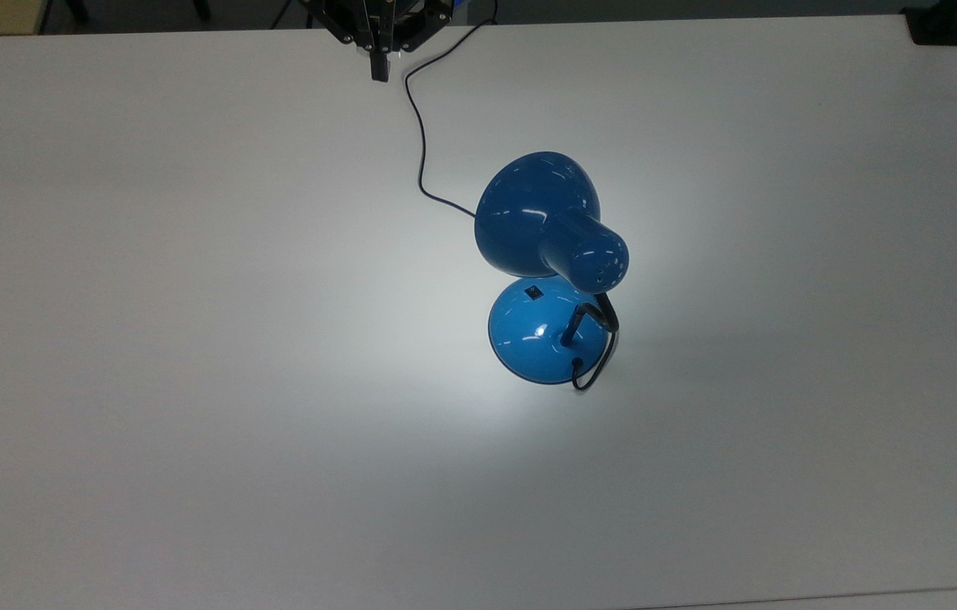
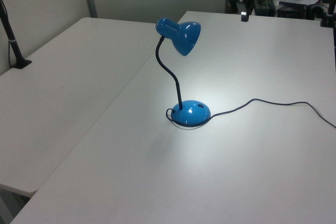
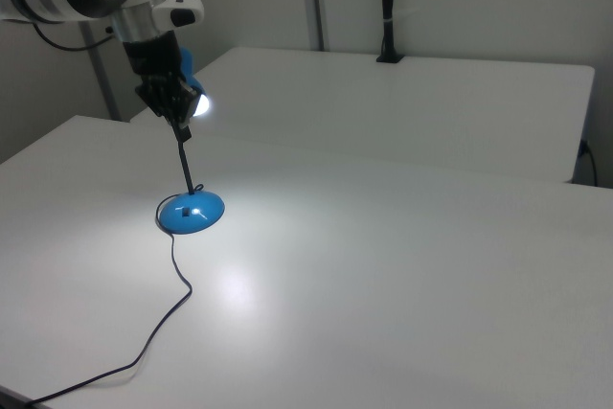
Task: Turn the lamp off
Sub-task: 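Move the gripper down toward the switch on the blue lamp base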
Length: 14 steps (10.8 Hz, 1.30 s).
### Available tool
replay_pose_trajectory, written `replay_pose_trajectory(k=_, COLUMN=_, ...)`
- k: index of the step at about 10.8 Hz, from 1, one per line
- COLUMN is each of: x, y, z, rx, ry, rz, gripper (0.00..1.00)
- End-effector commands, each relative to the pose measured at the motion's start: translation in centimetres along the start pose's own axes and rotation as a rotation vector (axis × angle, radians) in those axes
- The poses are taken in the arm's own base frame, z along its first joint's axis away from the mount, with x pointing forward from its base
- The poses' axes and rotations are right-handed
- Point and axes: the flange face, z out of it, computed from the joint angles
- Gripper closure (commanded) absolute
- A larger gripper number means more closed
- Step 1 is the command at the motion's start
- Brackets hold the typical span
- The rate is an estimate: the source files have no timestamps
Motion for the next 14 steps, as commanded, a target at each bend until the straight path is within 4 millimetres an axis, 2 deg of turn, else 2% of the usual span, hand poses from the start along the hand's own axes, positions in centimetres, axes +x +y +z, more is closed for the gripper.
replay_pose_trajectory(k=1, x=-0.6, y=-1.5, z=2.2, rx=0.016, ry=-0.034, rz=-0.099, gripper=1.00)
replay_pose_trajectory(k=2, x=-0.7, y=-3.1, z=3.2, rx=0.019, ry=-0.030, rz=-0.135, gripper=1.00)
replay_pose_trajectory(k=4, x=-0.9, y=-4.2, z=5.7, rx=0.022, ry=-0.015, rz=-0.187, gripper=1.00)
replay_pose_trajectory(k=7, x=-1.4, y=-7.2, z=12.1, rx=0.038, ry=0.048, rz=-0.324, gripper=1.00)
replay_pose_trajectory(k=9, x=-0.8, y=-8.8, z=15.8, rx=0.051, ry=0.101, rz=-0.378, gripper=1.00)
replay_pose_trajectory(k=10, x=-0.4, y=-9.3, z=16.6, rx=0.054, ry=0.124, rz=-0.411, gripper=1.00)
replay_pose_trajectory(k=11, x=-0.1, y=-9.5, z=18.3, rx=0.056, ry=0.120, rz=-0.438, gripper=1.00)
replay_pose_trajectory(k=13, x=0.9, y=-10.0, z=19.9, rx=0.064, ry=0.161, rz=-0.467, gripper=1.00)
replay_pose_trajectory(k=14, x=0.9, y=-10.9, z=21.0, rx=0.068, ry=0.162, rz=-0.479, gripper=1.00)
